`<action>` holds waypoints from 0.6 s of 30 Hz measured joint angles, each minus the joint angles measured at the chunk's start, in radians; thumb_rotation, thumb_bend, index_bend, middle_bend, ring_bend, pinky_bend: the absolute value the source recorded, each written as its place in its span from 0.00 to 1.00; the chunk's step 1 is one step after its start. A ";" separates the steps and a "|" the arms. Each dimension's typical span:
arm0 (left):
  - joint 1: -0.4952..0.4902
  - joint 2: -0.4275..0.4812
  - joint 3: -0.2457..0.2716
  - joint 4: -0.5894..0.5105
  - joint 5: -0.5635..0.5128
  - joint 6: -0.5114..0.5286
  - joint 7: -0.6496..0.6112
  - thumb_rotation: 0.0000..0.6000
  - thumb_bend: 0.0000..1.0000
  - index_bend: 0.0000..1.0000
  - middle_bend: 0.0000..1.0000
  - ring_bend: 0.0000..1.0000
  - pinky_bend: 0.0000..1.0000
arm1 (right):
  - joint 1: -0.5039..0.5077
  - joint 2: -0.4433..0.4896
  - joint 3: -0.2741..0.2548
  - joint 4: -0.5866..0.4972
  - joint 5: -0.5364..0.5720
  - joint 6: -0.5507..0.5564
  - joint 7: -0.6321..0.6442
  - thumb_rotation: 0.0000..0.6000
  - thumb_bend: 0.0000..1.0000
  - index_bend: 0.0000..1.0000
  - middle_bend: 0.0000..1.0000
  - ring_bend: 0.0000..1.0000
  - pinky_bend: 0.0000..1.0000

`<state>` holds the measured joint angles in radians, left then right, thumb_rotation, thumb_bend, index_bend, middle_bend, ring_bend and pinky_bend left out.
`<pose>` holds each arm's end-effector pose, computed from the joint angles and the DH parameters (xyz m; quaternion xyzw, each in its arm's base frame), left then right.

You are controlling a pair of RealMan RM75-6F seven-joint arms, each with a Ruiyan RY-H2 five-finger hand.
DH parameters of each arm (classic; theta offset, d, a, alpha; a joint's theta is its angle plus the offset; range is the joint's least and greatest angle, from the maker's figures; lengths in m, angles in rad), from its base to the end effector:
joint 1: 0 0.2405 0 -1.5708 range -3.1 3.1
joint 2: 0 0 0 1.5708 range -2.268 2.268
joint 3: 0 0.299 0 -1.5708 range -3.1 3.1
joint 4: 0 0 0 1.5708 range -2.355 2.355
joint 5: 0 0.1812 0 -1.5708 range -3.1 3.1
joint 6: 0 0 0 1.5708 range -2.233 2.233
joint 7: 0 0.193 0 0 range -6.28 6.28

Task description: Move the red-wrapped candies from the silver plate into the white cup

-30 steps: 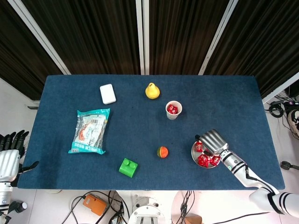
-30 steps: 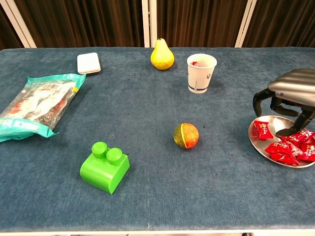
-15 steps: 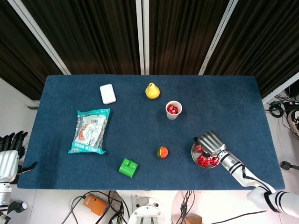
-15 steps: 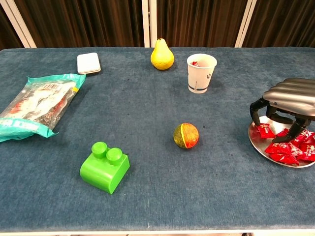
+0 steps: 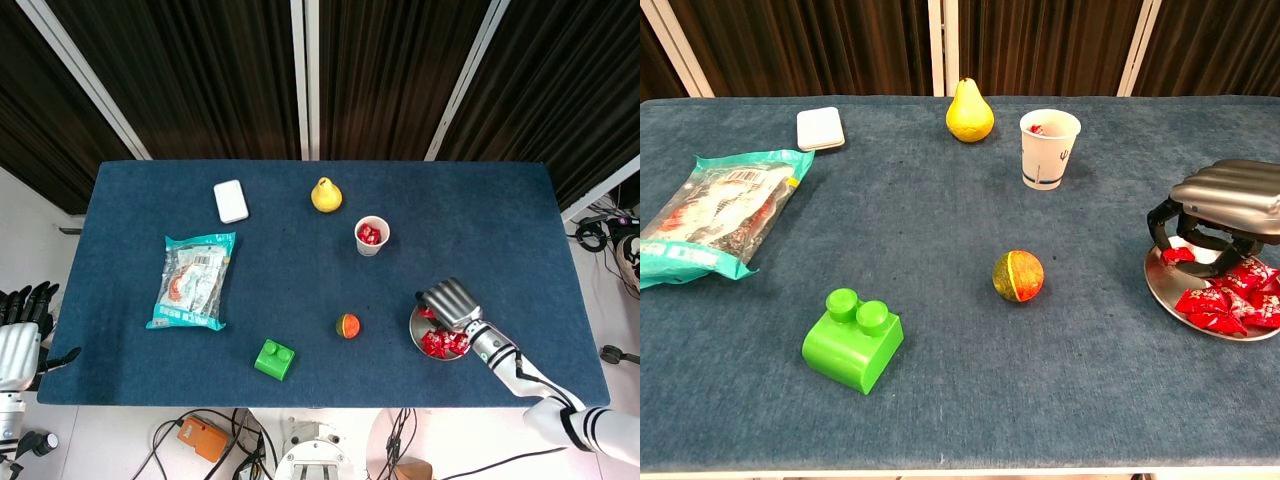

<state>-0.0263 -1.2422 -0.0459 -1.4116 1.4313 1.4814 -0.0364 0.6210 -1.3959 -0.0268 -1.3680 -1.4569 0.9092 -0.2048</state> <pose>-0.3914 0.2093 0.1827 -0.5640 -0.4092 -0.3462 0.6282 -0.2595 -0.3621 0.0164 0.8335 -0.2907 0.2531 0.3958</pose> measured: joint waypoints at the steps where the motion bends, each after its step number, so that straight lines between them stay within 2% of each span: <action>1: 0.001 0.000 0.000 0.000 0.000 0.000 0.000 1.00 0.00 0.08 0.06 0.00 0.00 | -0.001 0.006 0.004 -0.007 -0.001 0.007 0.004 1.00 0.66 0.69 0.91 1.00 1.00; 6: 0.000 0.002 0.000 0.000 0.001 0.001 0.000 1.00 0.00 0.08 0.05 0.00 0.00 | 0.004 0.044 0.051 -0.055 0.001 0.045 0.036 1.00 0.66 0.69 0.91 1.00 1.00; 10: -0.004 0.003 -0.003 -0.004 0.005 0.001 0.003 1.00 0.00 0.08 0.06 0.00 0.00 | 0.038 0.063 0.133 -0.085 0.026 0.058 0.049 1.00 0.66 0.69 0.91 1.00 1.00; 16: -0.008 0.005 -0.004 -0.015 0.006 0.000 0.012 1.00 0.00 0.08 0.05 0.00 0.00 | 0.150 0.015 0.269 -0.045 0.165 -0.012 0.019 1.00 0.66 0.68 0.91 1.00 1.00; 18: -0.008 0.007 -0.004 -0.019 0.004 -0.001 0.016 1.00 0.00 0.08 0.05 0.00 0.00 | 0.188 -0.020 0.292 -0.005 0.218 -0.047 0.006 1.00 0.66 0.67 0.91 1.00 1.00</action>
<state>-0.0341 -1.2352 -0.0503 -1.4305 1.4354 1.4801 -0.0203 0.8094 -1.4158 0.2653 -1.3729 -1.2388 0.8620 -0.1985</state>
